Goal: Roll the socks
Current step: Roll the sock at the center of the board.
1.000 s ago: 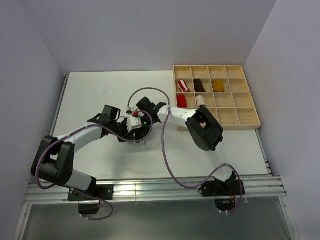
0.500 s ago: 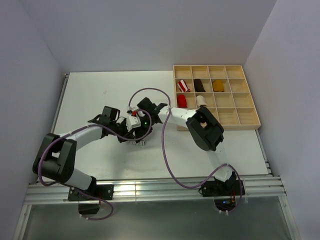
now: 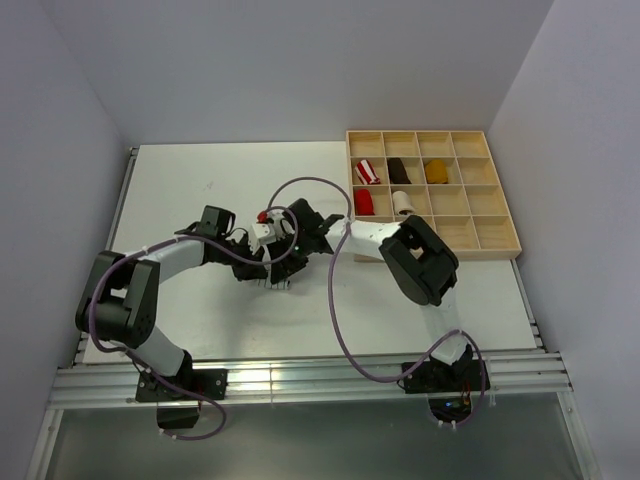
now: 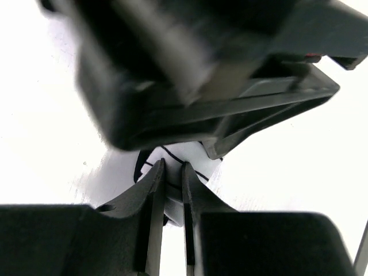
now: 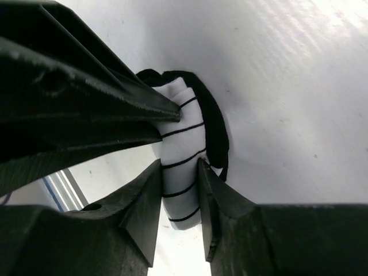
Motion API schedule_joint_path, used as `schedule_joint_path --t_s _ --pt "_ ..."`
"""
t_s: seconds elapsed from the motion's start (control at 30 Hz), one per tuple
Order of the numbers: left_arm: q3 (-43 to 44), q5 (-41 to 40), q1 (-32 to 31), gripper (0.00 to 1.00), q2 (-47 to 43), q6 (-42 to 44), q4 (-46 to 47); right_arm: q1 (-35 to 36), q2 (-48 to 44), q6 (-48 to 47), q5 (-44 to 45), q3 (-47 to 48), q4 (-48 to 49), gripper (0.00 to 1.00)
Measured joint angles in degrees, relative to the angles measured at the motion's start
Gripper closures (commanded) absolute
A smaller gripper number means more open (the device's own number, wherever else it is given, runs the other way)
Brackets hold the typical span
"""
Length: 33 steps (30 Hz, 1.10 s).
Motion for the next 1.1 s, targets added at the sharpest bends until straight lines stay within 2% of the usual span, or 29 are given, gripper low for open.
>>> schedule_joint_path --t_s 0.17,0.67,0.83,0.97,1.1 --pt "2.27 0.76 0.22 1.00 2.51 -2.10 -1.29 -0.66 -3.65 3.15 2.60 -6.27 6.58 0.56" --pt "5.51 0.61 0.22 1.00 5.46 -6.82 -3.34 -2.86 -19.26 8.87 10.91 -24.30 18.86 0.54" --pt "6.27 0.61 0.26 1.00 6.08 -7.21 -4.13 -2.89 -28.04 9.40 16.55 -32.28 25.16 0.56" --pt "7.56 0.74 0.26 1.00 7.06 -7.19 -5.57 -2.45 -37.03 8.87 22.08 -42.34 32.59 0.55" --pt "9.57 1.29 0.37 1.00 8.72 -7.17 -7.96 1.60 -40.92 4.66 29.07 -45.92 35.58 0.53"
